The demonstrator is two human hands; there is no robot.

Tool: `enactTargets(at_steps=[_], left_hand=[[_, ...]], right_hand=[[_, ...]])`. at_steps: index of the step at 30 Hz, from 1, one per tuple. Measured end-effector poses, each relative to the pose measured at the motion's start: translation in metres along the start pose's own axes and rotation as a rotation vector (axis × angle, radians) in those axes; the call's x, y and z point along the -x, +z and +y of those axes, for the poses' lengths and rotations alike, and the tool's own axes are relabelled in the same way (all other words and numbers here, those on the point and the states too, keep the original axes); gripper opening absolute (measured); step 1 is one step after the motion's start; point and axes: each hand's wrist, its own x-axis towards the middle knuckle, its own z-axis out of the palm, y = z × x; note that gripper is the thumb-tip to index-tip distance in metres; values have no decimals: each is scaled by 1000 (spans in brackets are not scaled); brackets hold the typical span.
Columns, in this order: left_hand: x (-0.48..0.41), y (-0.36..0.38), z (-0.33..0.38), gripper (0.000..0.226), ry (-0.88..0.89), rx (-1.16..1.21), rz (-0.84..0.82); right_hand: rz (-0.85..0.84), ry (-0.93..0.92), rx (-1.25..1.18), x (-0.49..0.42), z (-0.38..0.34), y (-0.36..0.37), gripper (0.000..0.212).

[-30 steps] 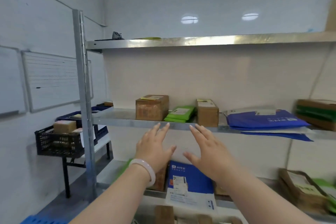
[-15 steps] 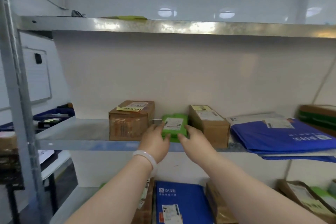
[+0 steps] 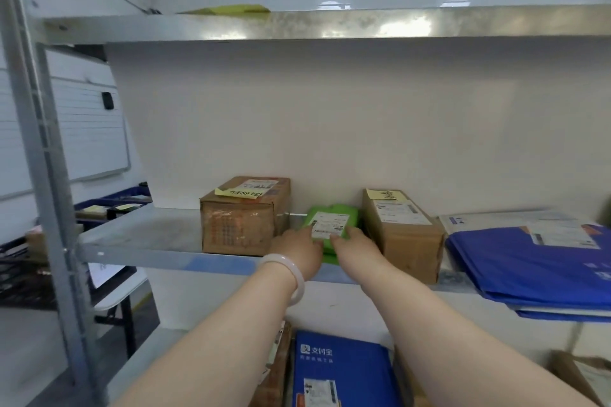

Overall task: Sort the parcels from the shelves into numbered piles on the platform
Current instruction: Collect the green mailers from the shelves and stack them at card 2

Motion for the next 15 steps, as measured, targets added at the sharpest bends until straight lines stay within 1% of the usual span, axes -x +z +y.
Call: enactTargets(at_steps=[3,6,9,11,15], left_hand=[[4,2,-3,43,-62,161,59],[10,7,-12,34,-135,370,174],[18,10,-19,26,-202,575,248],[22,10,-19,27,-224,648,240],[29,7,-16,29,-230,732,220]], right_hand=[[-5,11,-158,9,3,-6,50],[7,-1,-339,20,13,-5,49],[100,-58,-413,28,26,6,42],[153,-78,-447,28,32,13,38],[212,-68,-472,31,32,18,39]])
